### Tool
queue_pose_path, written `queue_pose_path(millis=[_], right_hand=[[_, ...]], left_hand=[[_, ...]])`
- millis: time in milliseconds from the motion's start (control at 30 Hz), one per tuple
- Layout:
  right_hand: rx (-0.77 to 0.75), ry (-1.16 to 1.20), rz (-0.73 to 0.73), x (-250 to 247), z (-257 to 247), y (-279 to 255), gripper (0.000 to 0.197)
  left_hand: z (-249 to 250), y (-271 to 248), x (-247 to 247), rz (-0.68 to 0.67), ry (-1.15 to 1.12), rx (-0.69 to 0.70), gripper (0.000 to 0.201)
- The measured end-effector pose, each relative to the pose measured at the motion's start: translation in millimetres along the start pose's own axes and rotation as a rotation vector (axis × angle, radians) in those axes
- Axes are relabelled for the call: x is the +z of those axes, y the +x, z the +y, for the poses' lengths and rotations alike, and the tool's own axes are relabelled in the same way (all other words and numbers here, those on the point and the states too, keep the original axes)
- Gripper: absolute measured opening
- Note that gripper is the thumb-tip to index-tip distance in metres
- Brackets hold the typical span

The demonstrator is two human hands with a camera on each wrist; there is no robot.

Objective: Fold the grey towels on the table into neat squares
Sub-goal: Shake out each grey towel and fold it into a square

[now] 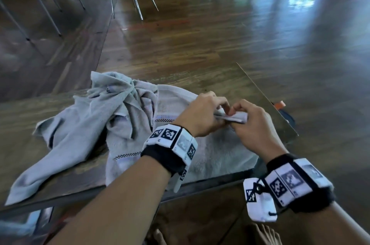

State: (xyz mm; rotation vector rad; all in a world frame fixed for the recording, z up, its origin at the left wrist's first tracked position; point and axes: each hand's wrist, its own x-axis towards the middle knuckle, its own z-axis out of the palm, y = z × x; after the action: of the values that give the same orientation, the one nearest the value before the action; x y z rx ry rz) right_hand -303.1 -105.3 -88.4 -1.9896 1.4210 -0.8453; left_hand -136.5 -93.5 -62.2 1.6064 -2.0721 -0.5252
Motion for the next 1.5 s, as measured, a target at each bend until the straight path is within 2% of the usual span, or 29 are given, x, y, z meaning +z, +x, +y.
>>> queue_pose_path(millis=[100, 233, 333, 500, 600, 800, 967, 1133, 1300, 1500], right_hand=[[-0.008, 0.071, 0.018, -5, 3, 1, 0.019], [-0.053, 0.134, 0.014, -10, -5, 8, 0.02], [-0.118, 0.104, 0.007, -8, -11, 13, 0.025], [-0.142, 0.102, -0.07, 0, -22, 19, 0.031], [-0.123, 0.112, -0.065, -1, -23, 16, 0.035], [-0.124, 0.306, -0.026, -11, -14, 10, 0.021], [-0.161, 0.28, 0.056, -16, -1, 15, 0.039], [-0.067, 0.317, 0.068, -15, 9, 25, 0.056], [-0.021, 0.33, 0.028, -18, 11, 22, 0.03], [0.025, 0.374, -0.015, -17, 6, 20, 0.013]], left_hand=[[13, 1, 3, 0.04, 0.05, 0.008, 0.023], [6, -4, 4, 0.261, -0.027, -0.03, 0.015], [-10, -15, 11, 0.344, -0.044, -0.011, 0.009], [-24, -18, 23, 0.373, -0.183, 0.033, 0.009], [-21, -11, 28, 0.369, -0.205, 0.022, 0.011], [-13, -6, 25, 0.359, -0.194, 0.015, 0.007], [-10, -9, 16, 0.3, -0.203, 0.012, 0.005], [-12, -7, 17, 0.266, -0.236, 0.001, 0.007], [-13, -3, 20, 0.295, -0.284, -0.012, 0.008], [-10, -3, 22, 0.374, -0.314, -0.015, 0.014]])
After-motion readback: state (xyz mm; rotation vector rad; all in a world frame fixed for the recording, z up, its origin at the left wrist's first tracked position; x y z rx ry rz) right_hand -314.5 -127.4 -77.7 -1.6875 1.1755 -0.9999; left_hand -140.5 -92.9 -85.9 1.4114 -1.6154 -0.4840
